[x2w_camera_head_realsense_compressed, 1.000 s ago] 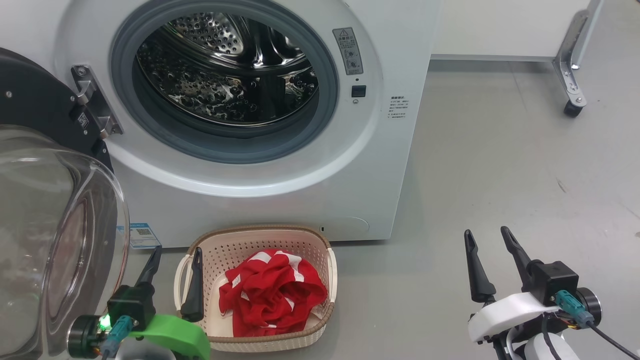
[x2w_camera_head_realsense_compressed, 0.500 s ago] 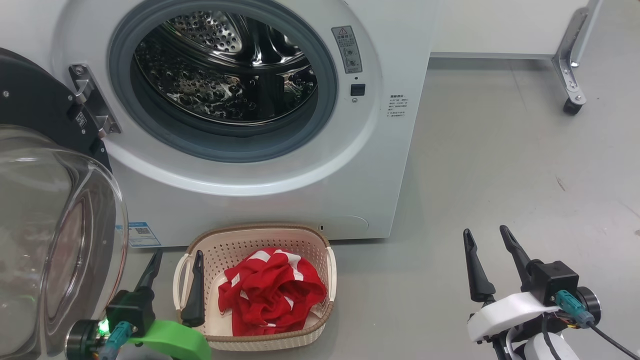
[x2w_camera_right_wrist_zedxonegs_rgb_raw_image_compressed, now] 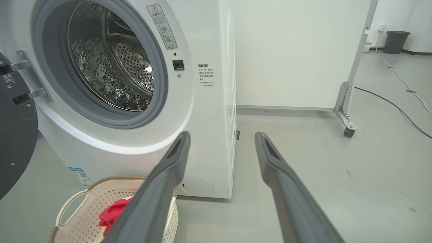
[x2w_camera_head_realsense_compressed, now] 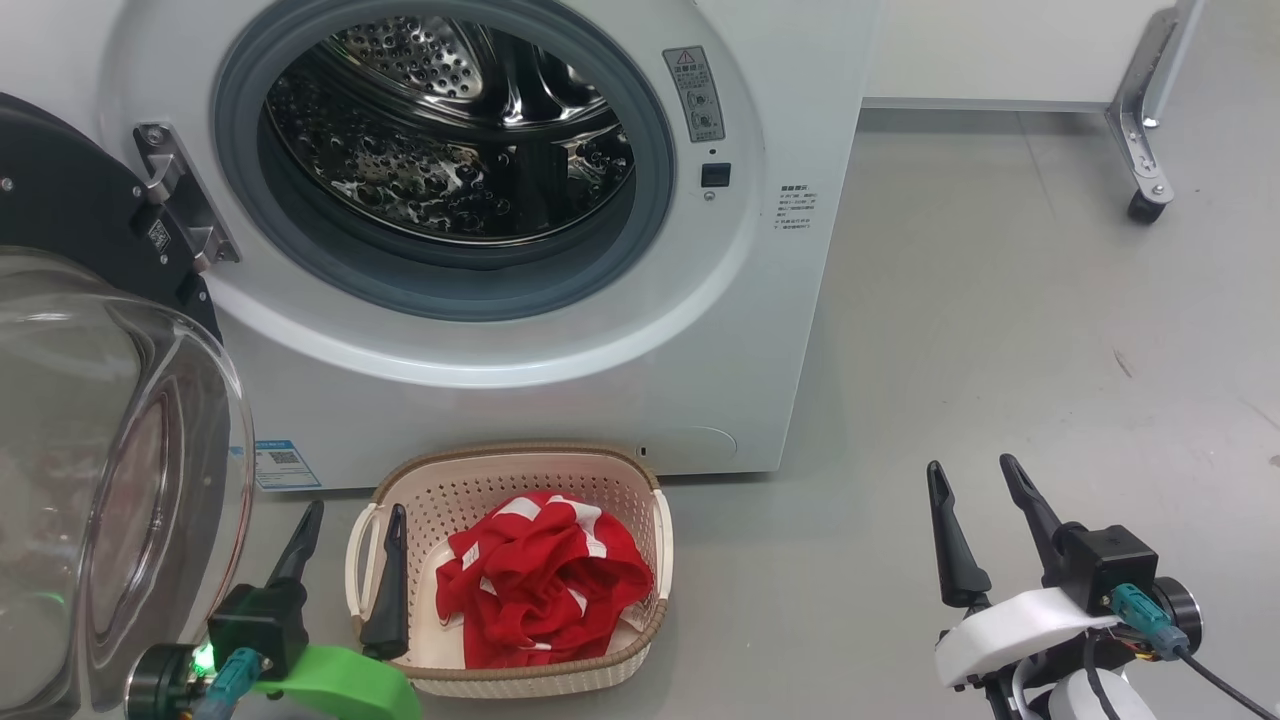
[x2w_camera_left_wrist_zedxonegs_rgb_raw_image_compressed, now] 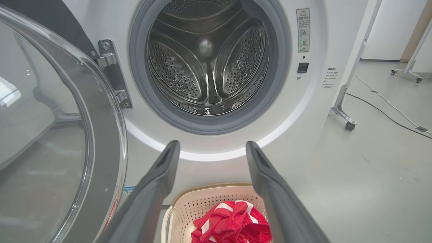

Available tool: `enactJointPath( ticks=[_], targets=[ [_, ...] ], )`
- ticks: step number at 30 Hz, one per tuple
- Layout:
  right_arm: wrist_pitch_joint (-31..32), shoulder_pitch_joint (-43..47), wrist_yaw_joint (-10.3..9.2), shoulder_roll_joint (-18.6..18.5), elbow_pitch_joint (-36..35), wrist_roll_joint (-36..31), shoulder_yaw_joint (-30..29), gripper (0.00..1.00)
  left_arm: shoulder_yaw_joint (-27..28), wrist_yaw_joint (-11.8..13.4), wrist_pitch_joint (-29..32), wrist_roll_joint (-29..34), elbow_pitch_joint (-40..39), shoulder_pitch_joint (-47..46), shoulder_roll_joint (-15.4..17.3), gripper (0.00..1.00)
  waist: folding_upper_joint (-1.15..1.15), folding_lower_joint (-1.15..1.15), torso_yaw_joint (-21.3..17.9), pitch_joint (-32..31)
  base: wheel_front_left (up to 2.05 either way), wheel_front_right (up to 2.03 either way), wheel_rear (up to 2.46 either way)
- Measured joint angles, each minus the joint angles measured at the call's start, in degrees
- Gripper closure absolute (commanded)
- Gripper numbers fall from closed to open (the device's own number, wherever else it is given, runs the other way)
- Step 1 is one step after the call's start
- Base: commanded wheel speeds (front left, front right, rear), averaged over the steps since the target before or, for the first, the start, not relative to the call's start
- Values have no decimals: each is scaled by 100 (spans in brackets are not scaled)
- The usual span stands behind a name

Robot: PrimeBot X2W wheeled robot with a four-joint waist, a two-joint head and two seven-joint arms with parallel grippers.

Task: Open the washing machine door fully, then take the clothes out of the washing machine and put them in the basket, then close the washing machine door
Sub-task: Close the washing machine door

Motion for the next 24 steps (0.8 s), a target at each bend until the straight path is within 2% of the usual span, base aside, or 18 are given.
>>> enactJointPath(
  ticks=[11,24],
  targets=[
    [0,1,1,19,-3,-32,-19,0,-9,47,112,15,-201,68,16,0,0,0,22,-8,-47,47,0],
    [0,1,51,33,-8,-32,-26,0,-45,49,246,46,-347,158,34,0,0,0,30,10,-94,94,0]
  ],
)
